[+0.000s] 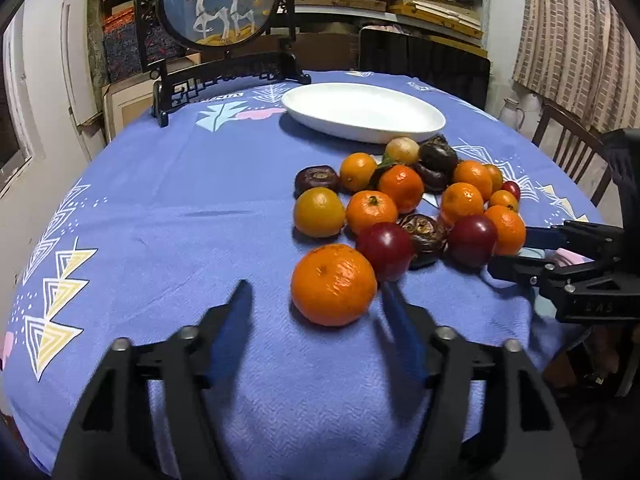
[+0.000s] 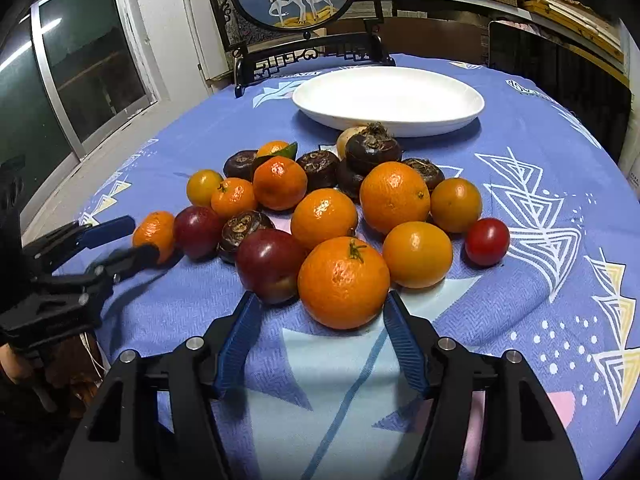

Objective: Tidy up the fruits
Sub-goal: 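Carry a mandarin with the right tool while the left tool carries another to plate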

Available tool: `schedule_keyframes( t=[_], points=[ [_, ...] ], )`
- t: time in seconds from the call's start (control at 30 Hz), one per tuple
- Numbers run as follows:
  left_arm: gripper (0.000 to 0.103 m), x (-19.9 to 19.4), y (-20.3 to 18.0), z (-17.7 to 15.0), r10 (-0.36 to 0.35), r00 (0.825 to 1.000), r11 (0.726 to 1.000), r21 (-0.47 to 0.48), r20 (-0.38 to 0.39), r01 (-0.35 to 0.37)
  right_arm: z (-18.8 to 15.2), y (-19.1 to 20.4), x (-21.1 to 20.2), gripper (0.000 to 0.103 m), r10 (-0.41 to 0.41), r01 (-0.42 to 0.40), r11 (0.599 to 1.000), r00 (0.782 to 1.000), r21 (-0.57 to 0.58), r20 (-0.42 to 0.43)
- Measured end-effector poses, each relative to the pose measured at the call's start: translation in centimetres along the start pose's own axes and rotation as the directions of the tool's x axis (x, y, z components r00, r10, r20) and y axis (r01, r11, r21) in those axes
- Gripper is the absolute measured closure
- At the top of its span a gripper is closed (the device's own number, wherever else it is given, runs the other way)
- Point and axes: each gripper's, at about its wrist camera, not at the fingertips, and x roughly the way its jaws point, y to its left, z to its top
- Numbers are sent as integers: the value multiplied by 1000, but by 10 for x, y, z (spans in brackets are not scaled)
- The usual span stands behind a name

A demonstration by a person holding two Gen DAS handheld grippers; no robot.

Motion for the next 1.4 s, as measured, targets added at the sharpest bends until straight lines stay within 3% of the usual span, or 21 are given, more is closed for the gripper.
schedule_keyframes(
  t=[0.17,0.3,0.33,0.37,0.5,0.8,0.93,1.1,1.4],
  points=[
    [29,18,8,1,-13,999,999,-37,-31,12,3,-6,3,36,37,-37,998,999,54,7],
    [51,26,0,-1,-26,999,1000,-6,-37,26,3,-32,-1,38,160,-167,964,986,208,52],
    [59,25,-1,0,-44,998,999,-5,-37,44,3,-35,-1,46,157,-167,962,986,217,61],
    [59,25,-1,1,-45,998,999,-6,-38,45,3,-33,0,59,141,-151,968,988,201,63],
    [59,20,0,0,-74,997,997,-20,-37,74,0,-23,-2,60,103,-112,986,992,128,73],
    [59,-11,-1,14,-102,994,994,-27,49,104,5,-23,-39,60,157,-173,981,974,88,160],
    [59,-10,-7,39,-124,990,992,-14,61,125,31,-43,-54,60,154,-179,977,968,112,200],
    [59,25,-12,94,-175,985,984,-27,16,175,80,-69,-51,60,145,-178,972,968,155,204],
    [59,127,-33,185,-200,973,980,-41,-118,196,162,-113,44,58,155,-167,950,986,263,64]
  ],
)
